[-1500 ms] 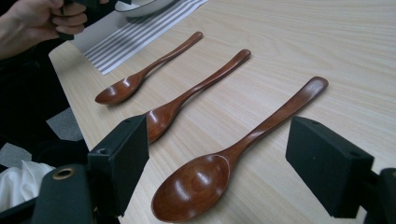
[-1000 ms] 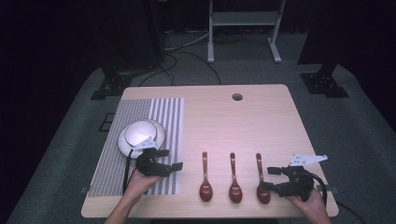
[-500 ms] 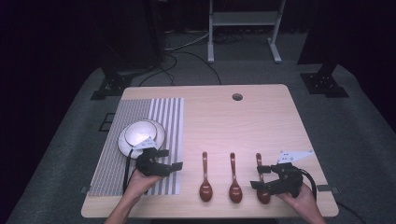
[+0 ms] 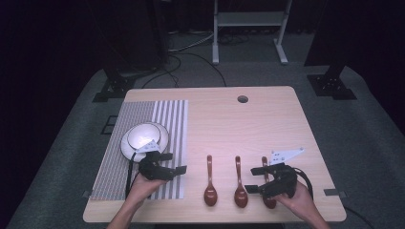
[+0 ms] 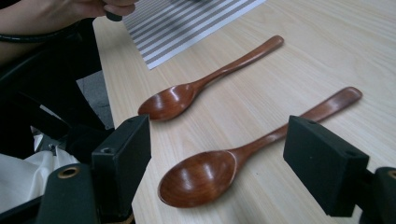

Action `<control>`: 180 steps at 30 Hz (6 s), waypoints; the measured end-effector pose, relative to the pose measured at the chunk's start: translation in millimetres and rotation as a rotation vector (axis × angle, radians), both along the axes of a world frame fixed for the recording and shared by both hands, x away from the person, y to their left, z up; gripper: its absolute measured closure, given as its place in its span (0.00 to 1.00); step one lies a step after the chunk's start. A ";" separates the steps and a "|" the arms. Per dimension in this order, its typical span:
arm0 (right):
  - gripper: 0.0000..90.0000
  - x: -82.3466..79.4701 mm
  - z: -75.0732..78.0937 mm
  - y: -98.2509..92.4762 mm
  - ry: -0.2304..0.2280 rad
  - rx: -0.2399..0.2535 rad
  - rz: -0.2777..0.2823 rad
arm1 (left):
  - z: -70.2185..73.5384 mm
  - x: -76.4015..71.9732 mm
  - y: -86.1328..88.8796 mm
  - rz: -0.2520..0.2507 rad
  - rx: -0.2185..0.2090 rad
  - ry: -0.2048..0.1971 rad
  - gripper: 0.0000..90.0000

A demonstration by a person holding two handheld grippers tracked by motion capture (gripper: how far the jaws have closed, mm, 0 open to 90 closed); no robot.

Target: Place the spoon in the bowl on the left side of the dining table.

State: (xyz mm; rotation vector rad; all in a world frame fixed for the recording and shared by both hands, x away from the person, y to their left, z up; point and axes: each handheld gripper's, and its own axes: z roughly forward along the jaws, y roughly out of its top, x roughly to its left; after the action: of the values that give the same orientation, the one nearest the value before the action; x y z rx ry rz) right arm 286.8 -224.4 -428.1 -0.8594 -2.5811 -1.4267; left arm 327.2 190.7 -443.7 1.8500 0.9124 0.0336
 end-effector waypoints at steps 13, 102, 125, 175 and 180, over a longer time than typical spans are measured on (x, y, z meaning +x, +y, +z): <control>0.29 2.9 5.3 32.9 0.001 -0.018 0.100 | -1.1 0.5 -0.5 0.001 0.004 0.003 0.02; 0.87 -26.7 -41.6 127.4 -0.156 -0.234 0.324 | -5.1 26.7 -60.6 -0.061 -0.061 0.153 0.29; 0.86 -28.6 -43.9 123.8 -0.181 -0.214 0.323 | -18.7 40.2 -72.7 -0.143 -0.184 0.224 0.85; 0.39 -29.7 -13.2 -4.9 -0.157 -0.132 -0.063 | 54.1 54.6 -64.3 -0.091 -0.193 0.076 0.94; 0.39 -29.3 -13.3 -8.0 -0.160 -0.133 -0.079 | 62.0 58.7 -58.6 -0.075 -0.173 0.053 0.94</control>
State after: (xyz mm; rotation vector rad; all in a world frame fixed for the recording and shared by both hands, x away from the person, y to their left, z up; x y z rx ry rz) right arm 257.4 -232.4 -441.4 -0.9080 -2.8185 -1.4108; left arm 385.9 132.1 -381.7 1.7287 0.8542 -0.1373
